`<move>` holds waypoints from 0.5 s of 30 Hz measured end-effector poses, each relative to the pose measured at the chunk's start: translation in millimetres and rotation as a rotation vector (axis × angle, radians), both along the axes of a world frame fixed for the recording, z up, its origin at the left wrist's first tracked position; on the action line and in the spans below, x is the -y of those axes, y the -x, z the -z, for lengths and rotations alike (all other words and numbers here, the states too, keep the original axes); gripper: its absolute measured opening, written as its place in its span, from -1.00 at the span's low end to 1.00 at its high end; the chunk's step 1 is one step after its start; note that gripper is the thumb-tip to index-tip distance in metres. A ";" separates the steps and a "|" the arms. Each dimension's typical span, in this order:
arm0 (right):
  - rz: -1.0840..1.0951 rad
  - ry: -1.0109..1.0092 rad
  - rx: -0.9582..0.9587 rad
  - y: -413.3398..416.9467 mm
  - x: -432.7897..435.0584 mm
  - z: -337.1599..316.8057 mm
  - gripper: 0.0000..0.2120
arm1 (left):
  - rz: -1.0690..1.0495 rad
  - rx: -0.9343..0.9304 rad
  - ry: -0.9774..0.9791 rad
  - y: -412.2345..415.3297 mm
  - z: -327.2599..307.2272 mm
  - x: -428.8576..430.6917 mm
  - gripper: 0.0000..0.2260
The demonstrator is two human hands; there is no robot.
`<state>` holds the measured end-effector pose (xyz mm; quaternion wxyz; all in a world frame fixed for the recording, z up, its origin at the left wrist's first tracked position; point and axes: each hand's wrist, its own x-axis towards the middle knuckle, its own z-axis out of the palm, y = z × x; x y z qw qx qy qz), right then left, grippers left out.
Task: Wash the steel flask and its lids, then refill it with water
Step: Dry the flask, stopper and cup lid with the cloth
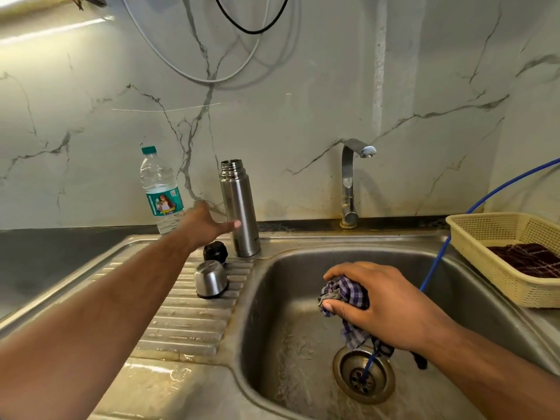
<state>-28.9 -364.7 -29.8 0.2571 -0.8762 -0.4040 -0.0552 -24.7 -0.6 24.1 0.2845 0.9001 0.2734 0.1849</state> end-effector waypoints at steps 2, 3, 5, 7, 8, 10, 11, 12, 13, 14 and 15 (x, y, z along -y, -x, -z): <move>0.007 -0.003 0.002 0.7 -0.5 -0.5 -0.51 | -0.083 -0.011 -0.129 18.7 2.6 2.4 -0.20; 0.011 -0.005 0.004 1.6 -0.3 -1.1 -0.51 | -0.099 -0.047 -0.167 28.2 5.2 3.9 -0.22; 0.021 -0.010 0.008 3.1 0.5 -2.7 -0.51 | -0.064 -0.191 -0.165 43.9 15.6 6.7 -0.21; 0.033 -0.018 0.014 3.6 1.6 -3.5 -0.52 | -0.024 -0.356 -0.150 55.8 31.5 13.0 -0.18; 0.044 -0.021 0.014 4.3 2.4 -4.6 -0.52 | -0.007 -0.390 -0.158 60.1 39.2 15.8 -0.17; 0.069 -0.044 0.006 5.1 5.0 -6.7 -0.52 | 0.012 -0.336 -0.156 66.0 51.1 21.1 -0.22; 0.079 -0.062 -0.002 5.5 6.4 -8.8 -0.53 | 0.022 -0.287 -0.150 68.9 52.8 24.2 -0.27; 0.089 -0.084 -0.017 5.5 8.5 -10.1 -0.54 | 0.030 -0.248 -0.134 72.6 51.2 28.6 -0.32; 0.100 -0.118 -0.034 5.7 10.6 -12.8 -0.55 | 0.045 -0.191 -0.115 76.3 46.3 34.0 -0.37; 0.116 -0.161 -0.062 5.5 12.7 -14.4 -0.57 | 0.070 -0.129 -0.071 79.9 42.1 39.5 -0.44; 0.139 -0.221 -0.094 5.6 14.8 -16.6 -0.59 | 0.119 -0.045 0.019 83.0 36.2 47.9 -0.52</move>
